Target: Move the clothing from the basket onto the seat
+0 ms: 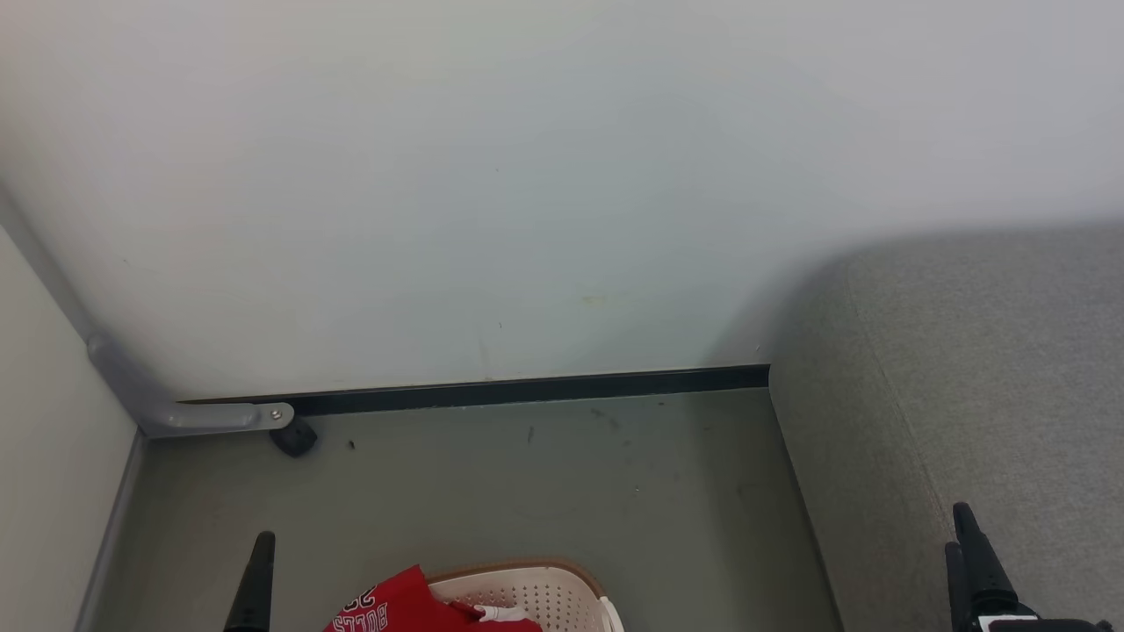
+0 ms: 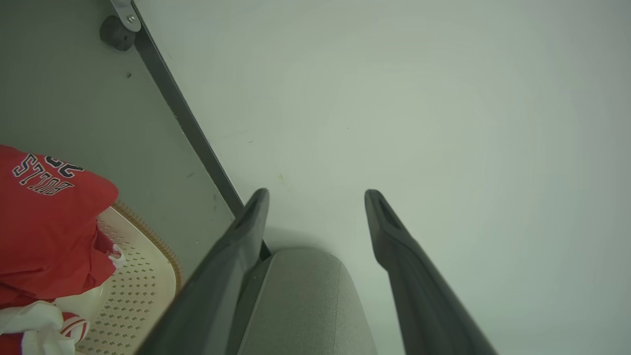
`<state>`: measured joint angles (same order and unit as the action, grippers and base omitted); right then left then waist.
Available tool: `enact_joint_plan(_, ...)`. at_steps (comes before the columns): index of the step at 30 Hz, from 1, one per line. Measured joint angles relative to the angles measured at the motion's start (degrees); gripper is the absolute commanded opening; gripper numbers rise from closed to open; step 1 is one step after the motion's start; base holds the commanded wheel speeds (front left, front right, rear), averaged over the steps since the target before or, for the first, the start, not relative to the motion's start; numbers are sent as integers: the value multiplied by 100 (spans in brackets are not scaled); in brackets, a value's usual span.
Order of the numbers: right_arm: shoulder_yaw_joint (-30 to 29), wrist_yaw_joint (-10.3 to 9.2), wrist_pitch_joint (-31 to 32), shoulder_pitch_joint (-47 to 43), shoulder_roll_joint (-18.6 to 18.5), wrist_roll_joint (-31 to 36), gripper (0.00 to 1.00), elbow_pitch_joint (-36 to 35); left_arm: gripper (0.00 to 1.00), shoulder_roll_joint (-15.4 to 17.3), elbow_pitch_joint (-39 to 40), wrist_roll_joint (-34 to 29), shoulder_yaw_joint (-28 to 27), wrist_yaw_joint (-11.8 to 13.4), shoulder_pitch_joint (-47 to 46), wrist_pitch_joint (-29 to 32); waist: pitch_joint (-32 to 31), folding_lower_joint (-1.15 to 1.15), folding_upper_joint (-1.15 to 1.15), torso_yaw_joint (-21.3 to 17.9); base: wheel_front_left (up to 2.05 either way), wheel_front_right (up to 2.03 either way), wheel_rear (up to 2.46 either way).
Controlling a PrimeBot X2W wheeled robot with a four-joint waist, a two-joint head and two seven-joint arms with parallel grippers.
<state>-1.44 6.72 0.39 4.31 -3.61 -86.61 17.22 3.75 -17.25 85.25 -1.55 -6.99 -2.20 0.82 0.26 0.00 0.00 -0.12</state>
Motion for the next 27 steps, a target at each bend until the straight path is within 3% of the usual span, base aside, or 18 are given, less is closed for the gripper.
enact_joint_plan(12, 512, 0, -258, 222, -296, 1168, 100, -8, 100, 261, 31, -851, 337, -5, -35, -285, 3, 0, 0, -17, 0, 0, 0)
enact_joint_plan(27, 1280, -125, -579, 458, -682, 2872, 100, -3, 100, 647, 36, -2799, 839, 207, -110, -613, 6, 0, 0, -57, 0, 0, 0)
